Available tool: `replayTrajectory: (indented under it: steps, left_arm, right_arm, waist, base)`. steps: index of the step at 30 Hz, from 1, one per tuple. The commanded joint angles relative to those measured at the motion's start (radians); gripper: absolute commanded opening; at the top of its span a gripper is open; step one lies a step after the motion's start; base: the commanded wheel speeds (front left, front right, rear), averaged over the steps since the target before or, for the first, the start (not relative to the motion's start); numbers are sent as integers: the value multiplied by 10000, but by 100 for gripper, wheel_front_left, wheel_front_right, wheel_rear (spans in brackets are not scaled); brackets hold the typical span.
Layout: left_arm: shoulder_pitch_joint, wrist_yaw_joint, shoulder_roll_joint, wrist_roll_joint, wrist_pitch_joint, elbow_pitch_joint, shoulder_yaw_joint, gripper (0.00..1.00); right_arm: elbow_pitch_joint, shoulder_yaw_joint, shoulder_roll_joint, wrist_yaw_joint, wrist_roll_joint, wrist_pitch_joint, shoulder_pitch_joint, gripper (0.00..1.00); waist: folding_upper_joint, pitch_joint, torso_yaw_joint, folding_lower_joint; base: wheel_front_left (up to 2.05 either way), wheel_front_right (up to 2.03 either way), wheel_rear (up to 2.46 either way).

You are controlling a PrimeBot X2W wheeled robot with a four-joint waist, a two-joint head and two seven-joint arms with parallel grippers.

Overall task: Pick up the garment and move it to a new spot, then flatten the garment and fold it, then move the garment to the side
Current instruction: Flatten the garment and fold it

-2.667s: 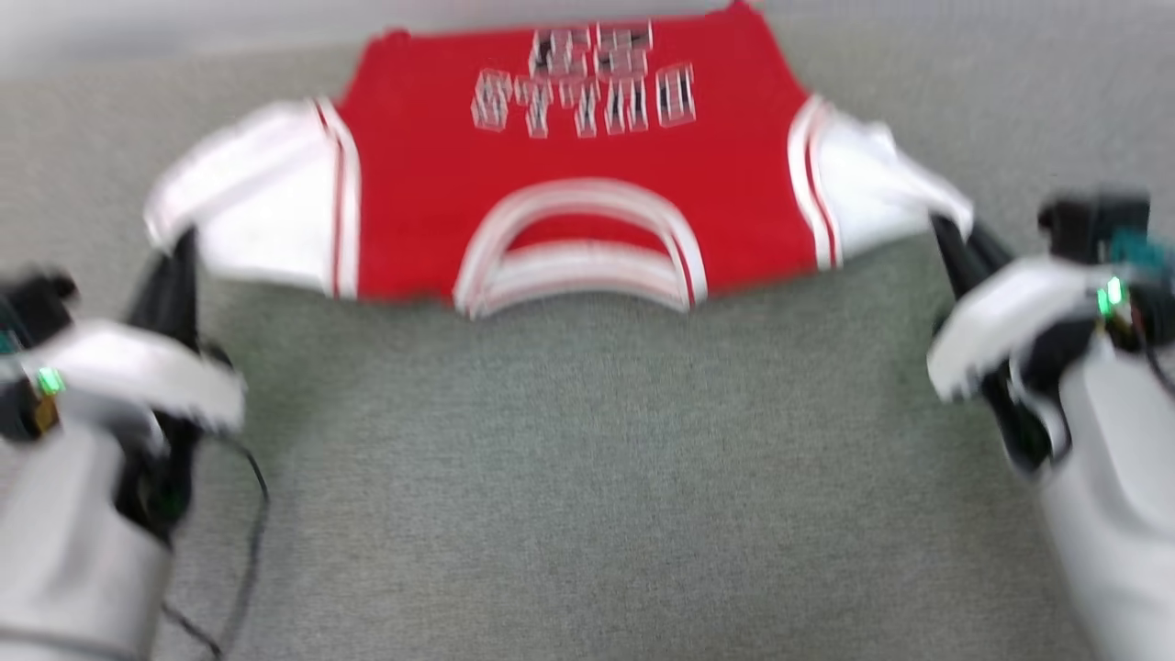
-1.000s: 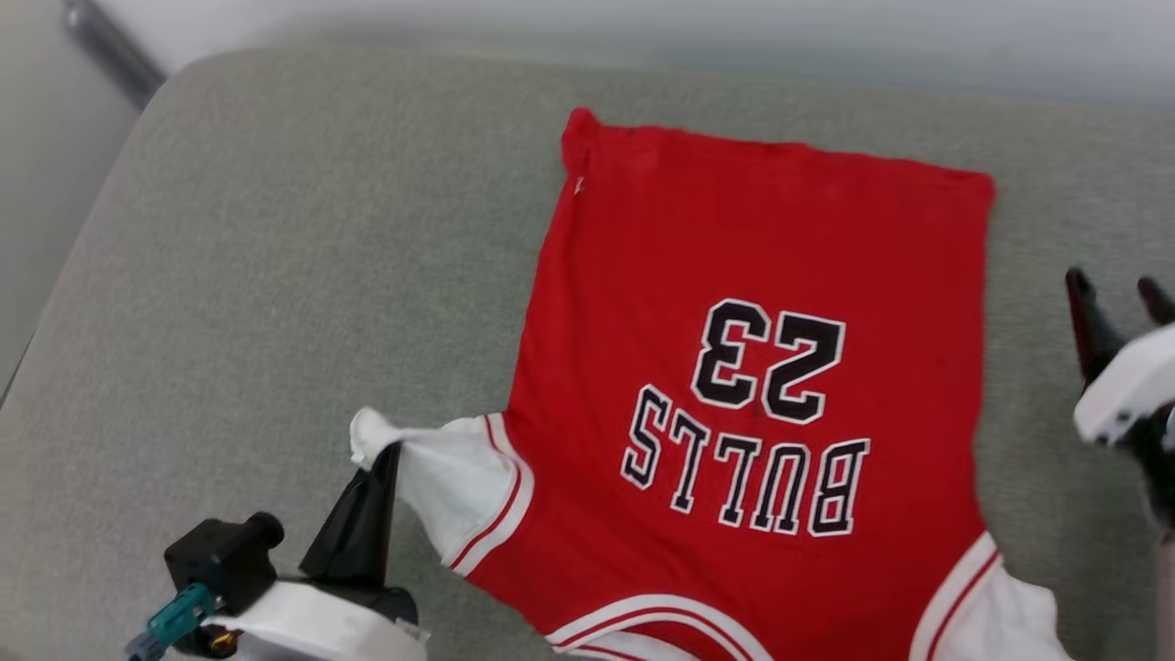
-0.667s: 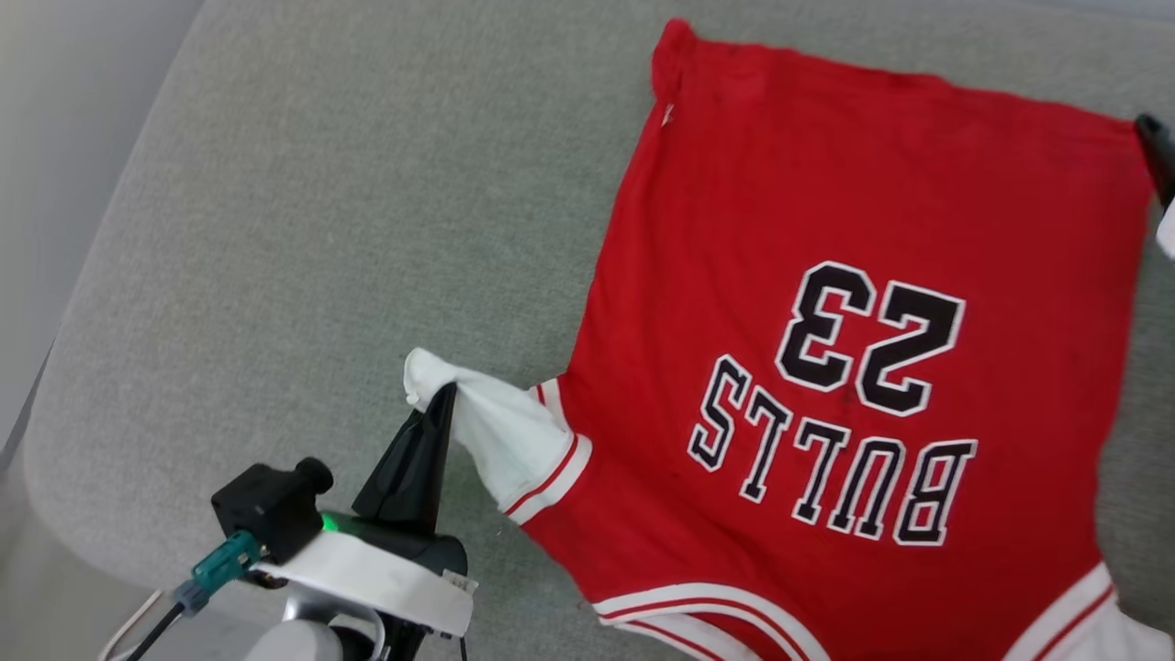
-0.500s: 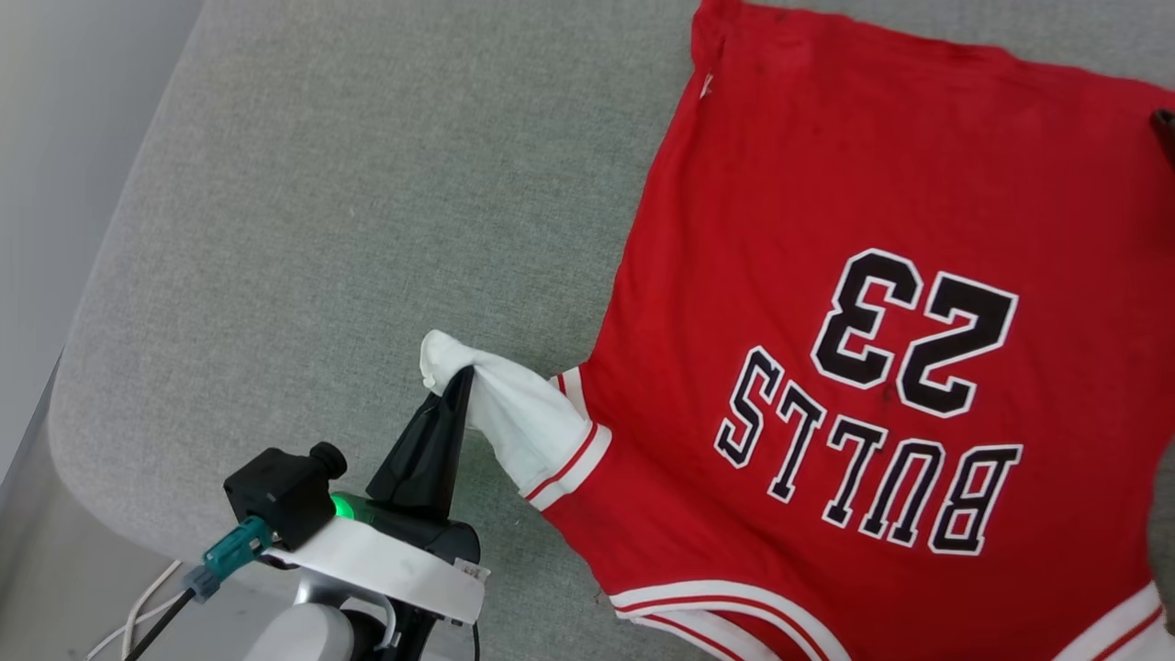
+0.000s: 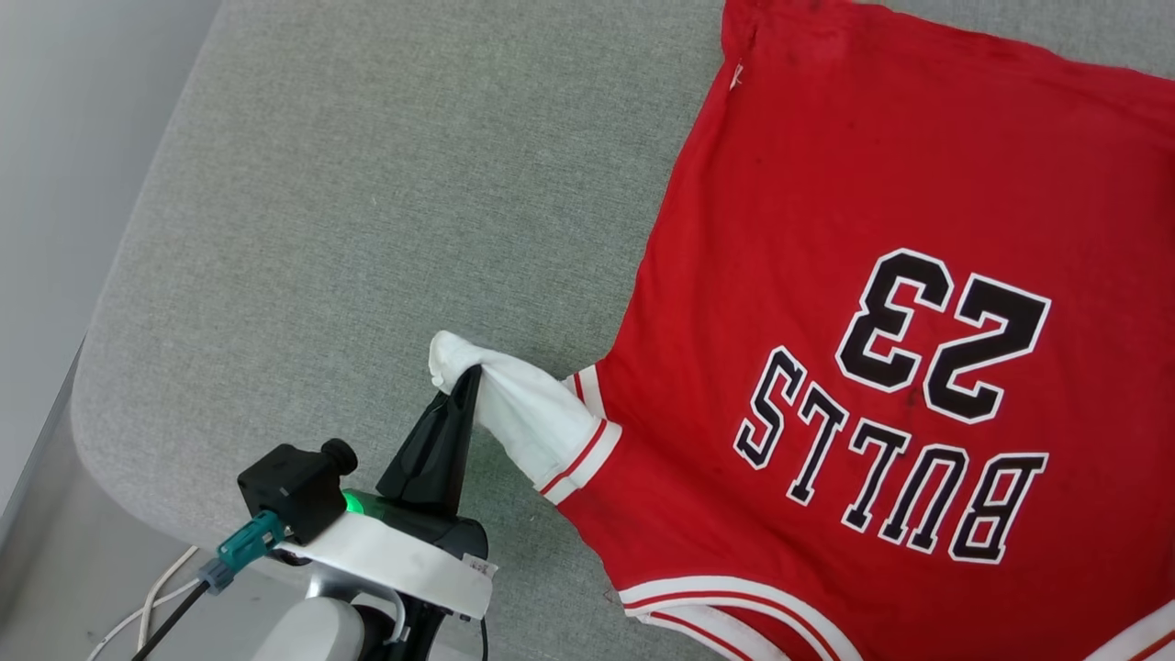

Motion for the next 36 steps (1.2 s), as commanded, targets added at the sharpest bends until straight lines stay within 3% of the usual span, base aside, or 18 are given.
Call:
replayTrajectory:
  steps: [1, 11, 18, 22, 29, 35, 36]
  left_arm:
    - [-62, -48, -10, 6, -34, 52, 35, 0]
    - [576, 323, 226, -48, 4, 326, 314, 0]
    - [1322, 885, 595, -232, 144, 363, 797, 0]
    - [1733, 1244, 830, -341, 266, 252, 1120, 0]
    - [2460, 1588, 1187, -571, 555, 154, 1465, 0]
    - [3065, 1829, 1448, -752, 979, -40, 1538, 0]
    - [3175, 1925, 1557, -722, 1172, -205, 1495, 0]
  right_arm:
    - [520, 94, 289, -9, -212, 459, 818, 0]
    - [-959, 1783, -702, -9, 220, 254, 809, 0]
    - [-2732, 3116, -1497, -9, 1723, 128, 2723, 0]
    - [-3984, 3151, -1728, -9, 2461, 66, 4492, 0]
    - [-5973, 2483, -1255, -9, 2959, -3, 8250, 0]
    - [-6765, 1941, 112, -9, 2934, -299, 11309, 0]
    - [-6638, 1820, 763, -9, 2895, -462, 12048, 0]
  waist:
    - [0, -117, 20, -1]
    - [0, -1542, -609, -1]
    - [0, -2646, -1681, -1]
    - [0, -3163, -2351, -1]
    - [0, -3834, -3385, -1]
    - [0, -4116, -4162, -1]
    - [0, -4133, -4341, -1]
  base:
    - [0, 0, 0]
    - [0, 0, 0]
    - [0, 0, 0]
    - [0, 0, 0]
    - [0, 0, 0]
    - [0, 0, 0]
    - [0, 0, 0]
